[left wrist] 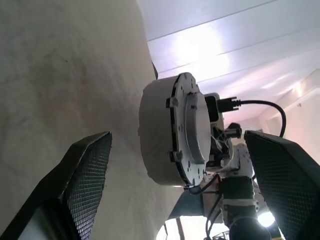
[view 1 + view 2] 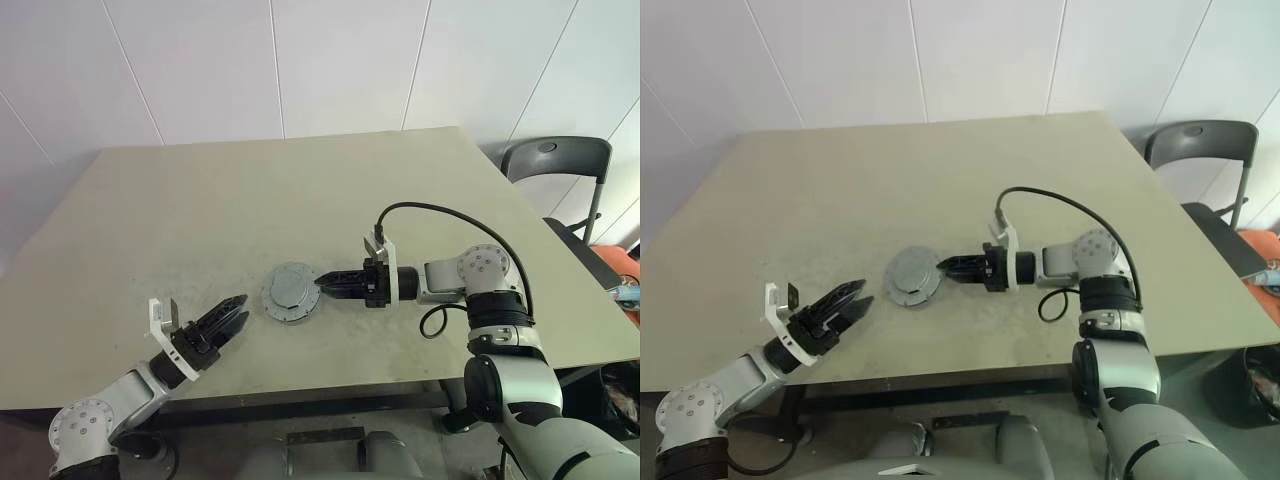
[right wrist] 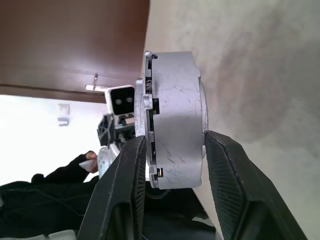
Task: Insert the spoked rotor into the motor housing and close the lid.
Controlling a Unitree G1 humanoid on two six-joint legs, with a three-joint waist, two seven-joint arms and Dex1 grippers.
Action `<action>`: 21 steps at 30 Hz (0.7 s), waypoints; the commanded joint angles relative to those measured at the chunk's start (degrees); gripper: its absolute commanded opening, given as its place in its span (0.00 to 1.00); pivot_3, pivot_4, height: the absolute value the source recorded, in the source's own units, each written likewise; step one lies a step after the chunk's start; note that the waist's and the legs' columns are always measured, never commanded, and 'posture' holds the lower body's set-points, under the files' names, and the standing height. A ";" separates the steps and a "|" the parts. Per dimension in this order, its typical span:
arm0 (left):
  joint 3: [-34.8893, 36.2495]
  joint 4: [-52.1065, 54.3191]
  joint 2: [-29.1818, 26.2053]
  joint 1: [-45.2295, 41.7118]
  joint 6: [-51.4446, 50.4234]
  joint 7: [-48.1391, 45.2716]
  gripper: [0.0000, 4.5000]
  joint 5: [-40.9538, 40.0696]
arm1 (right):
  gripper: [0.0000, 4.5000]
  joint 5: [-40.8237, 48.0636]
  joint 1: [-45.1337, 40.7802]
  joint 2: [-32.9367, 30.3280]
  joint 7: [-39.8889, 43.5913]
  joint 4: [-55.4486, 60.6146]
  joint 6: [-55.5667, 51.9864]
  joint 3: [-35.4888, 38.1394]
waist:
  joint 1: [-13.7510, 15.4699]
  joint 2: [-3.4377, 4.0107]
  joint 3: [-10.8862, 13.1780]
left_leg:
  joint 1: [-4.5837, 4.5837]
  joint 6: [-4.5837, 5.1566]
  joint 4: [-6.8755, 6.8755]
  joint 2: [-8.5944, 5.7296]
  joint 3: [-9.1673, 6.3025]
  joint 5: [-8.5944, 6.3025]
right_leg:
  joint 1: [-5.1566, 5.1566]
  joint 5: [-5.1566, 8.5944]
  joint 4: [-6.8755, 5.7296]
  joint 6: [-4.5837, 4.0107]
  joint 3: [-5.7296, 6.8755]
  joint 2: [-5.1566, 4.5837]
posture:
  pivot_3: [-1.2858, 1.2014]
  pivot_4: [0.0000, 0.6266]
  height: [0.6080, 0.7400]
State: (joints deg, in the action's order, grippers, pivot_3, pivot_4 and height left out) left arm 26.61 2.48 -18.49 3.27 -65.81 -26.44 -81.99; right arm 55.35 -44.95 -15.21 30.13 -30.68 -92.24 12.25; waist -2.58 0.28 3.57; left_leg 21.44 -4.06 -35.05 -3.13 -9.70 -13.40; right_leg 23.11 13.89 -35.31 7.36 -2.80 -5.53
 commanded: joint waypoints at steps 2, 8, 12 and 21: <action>-1.55 1.96 -0.91 -1.79 -0.25 -0.89 1.00 -1.90 | 0.32 6.21 -2.29 0.70 1.40 2.33 -0.26 0.62 | 0.01 0.00 0.00 | 0.01 0.00 0.01 0.00 0.00 0.00 | 0.00 -0.01 0.01 -0.01 0.00 0.00 | 0.52 0.00 1.00; -3.01 1.75 -0.26 -3.66 0.74 -1.07 1.00 -2.03 | 0.32 10.46 -1.66 0.99 -0.17 3.58 -0.26 -1.03 | 0.00 0.00 0.00 | 0.01 0.00 0.05 0.00 0.00 0.00 | 0.03 -0.04 0.03 -0.06 0.00 0.00 | 0.52 0.00 1.00; -3.37 1.70 0.50 -5.03 1.52 -1.37 1.00 -2.51 | 0.32 12.92 -1.40 1.01 -1.44 3.93 -0.26 -1.81 | 0.02 0.00 0.00 | 0.02 0.00 0.03 0.00 0.00 0.00 | 0.01 -0.03 0.03 -0.05 0.00 0.00 | 0.52 0.00 1.00; -5.38 2.53 0.67 -5.88 0.75 -0.73 0.96 -4.93 | 0.32 15.96 -1.19 0.69 -4.29 4.22 -0.26 -2.66 | 0.02 0.00 0.00 | 0.04 0.00 0.04 0.00 0.00 0.00 | 0.02 -0.04 0.05 -0.06 0.00 0.00 | 0.52 0.00 1.00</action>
State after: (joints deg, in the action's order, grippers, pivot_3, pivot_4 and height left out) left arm 21.32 3.44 -17.36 -1.89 -64.75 -27.07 -84.56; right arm 67.39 -44.95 -14.73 25.31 -29.09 -92.24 9.04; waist -2.56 0.29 3.57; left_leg 21.48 -4.06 -35.01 -3.13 -9.70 -13.40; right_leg 23.14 13.85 -35.25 7.31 -2.80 -5.53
